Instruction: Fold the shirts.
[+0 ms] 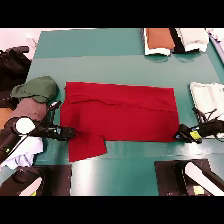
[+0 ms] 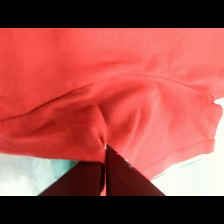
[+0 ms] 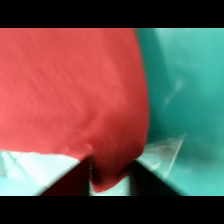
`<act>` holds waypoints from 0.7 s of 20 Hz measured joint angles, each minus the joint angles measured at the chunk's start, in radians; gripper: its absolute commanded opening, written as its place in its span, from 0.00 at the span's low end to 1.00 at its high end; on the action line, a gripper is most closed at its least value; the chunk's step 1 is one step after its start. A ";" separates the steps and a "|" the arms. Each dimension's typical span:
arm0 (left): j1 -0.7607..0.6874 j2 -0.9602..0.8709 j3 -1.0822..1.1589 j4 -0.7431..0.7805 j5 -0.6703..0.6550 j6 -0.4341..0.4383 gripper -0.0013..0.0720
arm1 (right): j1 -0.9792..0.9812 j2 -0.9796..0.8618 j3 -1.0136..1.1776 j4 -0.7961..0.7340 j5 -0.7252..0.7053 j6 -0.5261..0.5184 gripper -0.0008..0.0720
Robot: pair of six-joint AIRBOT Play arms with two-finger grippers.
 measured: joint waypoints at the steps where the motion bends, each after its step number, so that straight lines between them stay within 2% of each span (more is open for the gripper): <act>1: 0.000 0.000 0.002 0.002 -0.004 0.006 0.05 | 0.028 -0.007 0.013 0.006 -0.007 -0.001 0.03; 6: 0.000 0.045 0.052 0.076 -0.133 0.023 0.05 | 0.164 0.042 0.123 -0.048 0.039 -0.008 0.03; 12: 0.000 0.223 0.073 0.121 -0.339 -0.047 0.05 | 0.226 0.262 0.180 -0.196 0.167 -0.010 0.03; 14: -0.001 0.245 0.086 0.134 -0.348 -0.057 0.05 | 0.232 0.314 0.189 -0.217 0.180 -0.009 0.03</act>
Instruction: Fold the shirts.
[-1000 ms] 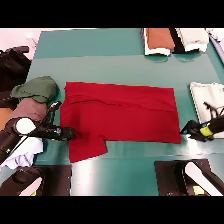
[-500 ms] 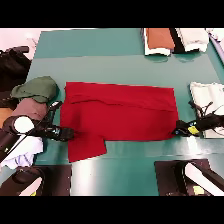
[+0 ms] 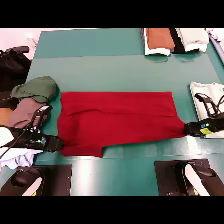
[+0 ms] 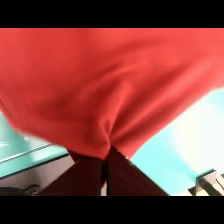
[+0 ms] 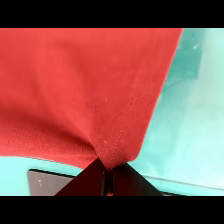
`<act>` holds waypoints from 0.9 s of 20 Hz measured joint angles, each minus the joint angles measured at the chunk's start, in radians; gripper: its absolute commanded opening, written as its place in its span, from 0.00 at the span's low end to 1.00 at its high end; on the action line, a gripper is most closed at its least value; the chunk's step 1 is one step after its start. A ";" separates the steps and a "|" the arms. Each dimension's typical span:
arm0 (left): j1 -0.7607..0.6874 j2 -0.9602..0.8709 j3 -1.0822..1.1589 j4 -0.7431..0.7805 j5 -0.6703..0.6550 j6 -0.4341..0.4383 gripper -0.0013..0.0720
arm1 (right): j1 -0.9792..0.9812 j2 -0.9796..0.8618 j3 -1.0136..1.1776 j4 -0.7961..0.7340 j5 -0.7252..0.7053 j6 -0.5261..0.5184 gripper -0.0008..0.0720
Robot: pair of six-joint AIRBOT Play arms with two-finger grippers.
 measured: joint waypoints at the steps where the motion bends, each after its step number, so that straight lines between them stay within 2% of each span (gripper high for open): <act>1: 0.000 -0.002 0.012 0.014 0.015 0.000 0.05 | 0.001 0.007 0.009 -0.006 0.000 0.000 0.03; 5: 0.003 -0.103 0.100 0.076 0.133 0.024 0.05 | 0.005 -0.074 0.100 -0.015 -0.016 0.007 0.03; 10: 0.005 -0.378 0.277 0.174 0.311 0.056 0.05 | 0.034 -0.316 0.299 0.009 -0.080 0.016 0.03; 16: 0.005 -0.649 0.427 0.216 0.447 0.064 0.06 | 0.116 -0.616 0.523 0.031 -0.120 0.034 0.04; 17: 0.005 -0.670 0.439 0.218 0.468 0.064 0.12 | 0.122 -0.658 0.555 0.049 -0.125 0.034 0.06; 18: 0.005 -0.684 0.448 0.220 0.483 0.065 0.53 | 0.125 -0.696 0.584 0.076 -0.129 0.036 0.30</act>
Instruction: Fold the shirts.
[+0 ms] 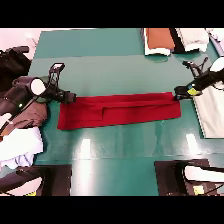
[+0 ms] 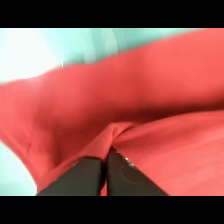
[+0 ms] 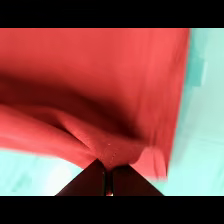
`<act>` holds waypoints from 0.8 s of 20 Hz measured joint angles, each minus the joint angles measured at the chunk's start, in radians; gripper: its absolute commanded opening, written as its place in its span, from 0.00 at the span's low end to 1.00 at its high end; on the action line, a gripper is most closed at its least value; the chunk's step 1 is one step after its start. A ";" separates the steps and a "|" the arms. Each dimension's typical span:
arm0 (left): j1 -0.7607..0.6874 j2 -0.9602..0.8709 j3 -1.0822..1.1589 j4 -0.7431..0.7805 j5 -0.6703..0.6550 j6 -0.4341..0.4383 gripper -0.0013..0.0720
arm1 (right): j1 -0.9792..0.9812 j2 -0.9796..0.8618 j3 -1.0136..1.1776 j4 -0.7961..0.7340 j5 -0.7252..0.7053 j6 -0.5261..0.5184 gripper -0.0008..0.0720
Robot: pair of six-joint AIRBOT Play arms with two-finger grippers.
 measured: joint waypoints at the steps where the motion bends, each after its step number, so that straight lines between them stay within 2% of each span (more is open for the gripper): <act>1: 0.000 -0.010 0.010 0.003 0.014 0.000 0.78 | 0.000 -0.030 0.027 0.032 -0.006 -0.001 0.46; 3: 0.001 -0.023 0.033 0.003 0.019 -0.001 0.75 | -0.014 -0.078 0.072 0.110 -0.017 -0.018 0.48; 4: 0.001 -0.026 0.048 0.003 0.018 -0.001 0.75 | -0.027 -0.092 0.089 0.144 -0.022 -0.032 0.53; 5: 0.001 -0.030 0.066 0.003 0.008 -0.001 0.75 | -0.043 -0.104 0.101 0.184 -0.022 -0.053 0.66; 6: 0.001 -0.032 0.084 0.003 -0.005 -0.001 0.75 | -0.065 -0.112 0.107 0.221 -0.013 -0.075 0.73; 7: 0.001 -0.033 0.102 0.002 -0.013 -0.001 0.58 | -0.090 -0.116 0.105 0.240 -0.001 -0.093 0.74; 8: 0.000 -0.034 0.114 -0.003 -0.021 -0.001 0.14 | -0.120 -0.119 0.093 0.260 0.008 -0.107 0.74; 9: 0.000 -0.035 0.123 -0.019 -0.028 -0.001 0.07 | -0.150 -0.120 0.074 0.274 0.017 -0.120 0.74; 14: -0.038 -0.049 0.141 -0.170 0.013 -0.001 0.05 | -0.307 -0.153 -0.067 0.307 0.003 -0.180 0.69; 16: -0.089 -0.078 0.143 -0.224 0.049 -0.001 0.05 | -0.336 -0.190 -0.098 0.323 -0.003 -0.199 0.61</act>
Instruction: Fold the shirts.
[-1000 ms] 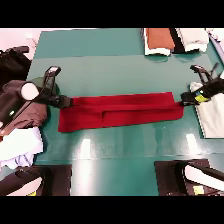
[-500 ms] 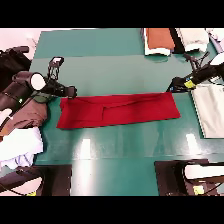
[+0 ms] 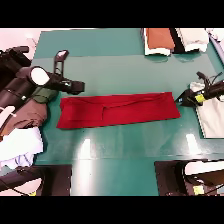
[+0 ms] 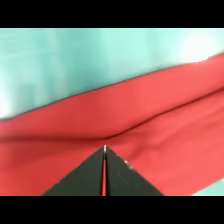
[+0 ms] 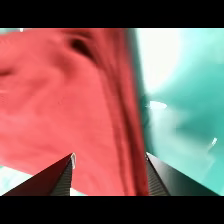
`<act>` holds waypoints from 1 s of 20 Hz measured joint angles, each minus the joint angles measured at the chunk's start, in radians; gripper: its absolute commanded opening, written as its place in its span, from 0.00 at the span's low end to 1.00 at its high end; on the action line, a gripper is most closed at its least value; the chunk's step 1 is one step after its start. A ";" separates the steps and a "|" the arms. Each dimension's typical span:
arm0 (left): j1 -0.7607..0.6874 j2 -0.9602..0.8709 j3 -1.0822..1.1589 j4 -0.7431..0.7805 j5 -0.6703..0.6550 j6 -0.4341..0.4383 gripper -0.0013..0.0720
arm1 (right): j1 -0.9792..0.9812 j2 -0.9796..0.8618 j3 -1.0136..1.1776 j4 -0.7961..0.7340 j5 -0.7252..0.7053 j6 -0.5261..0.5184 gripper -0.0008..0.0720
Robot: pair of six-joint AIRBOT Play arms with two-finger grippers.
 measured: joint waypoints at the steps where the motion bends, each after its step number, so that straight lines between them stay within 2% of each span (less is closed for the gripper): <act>1: -0.029 -0.019 0.000 -0.020 0.018 -0.002 0.05 | -0.003 -0.019 -0.010 0.020 -0.002 -0.010 0.60; 2: -0.061 -0.043 0.002 -0.038 0.039 -0.009 0.05 | -0.002 -0.038 -0.017 0.050 -0.001 -0.024 0.49; 5: -0.150 -0.130 0.026 -0.071 0.111 -0.028 0.05 | 0.042 -0.076 -0.028 0.111 -0.026 -0.057 0.08; 6: -0.174 -0.162 0.047 -0.077 0.123 -0.033 0.05 | 0.063 -0.078 -0.030 0.125 -0.043 -0.066 0.03; 12: -0.260 -0.359 0.211 -0.098 0.133 -0.042 0.05 | 0.165 0.054 0.061 0.181 -0.037 -0.082 0.03; 20: -0.277 -0.481 0.268 -0.139 0.139 -0.043 0.05 | 0.409 0.248 0.332 0.227 0.008 0.069 0.03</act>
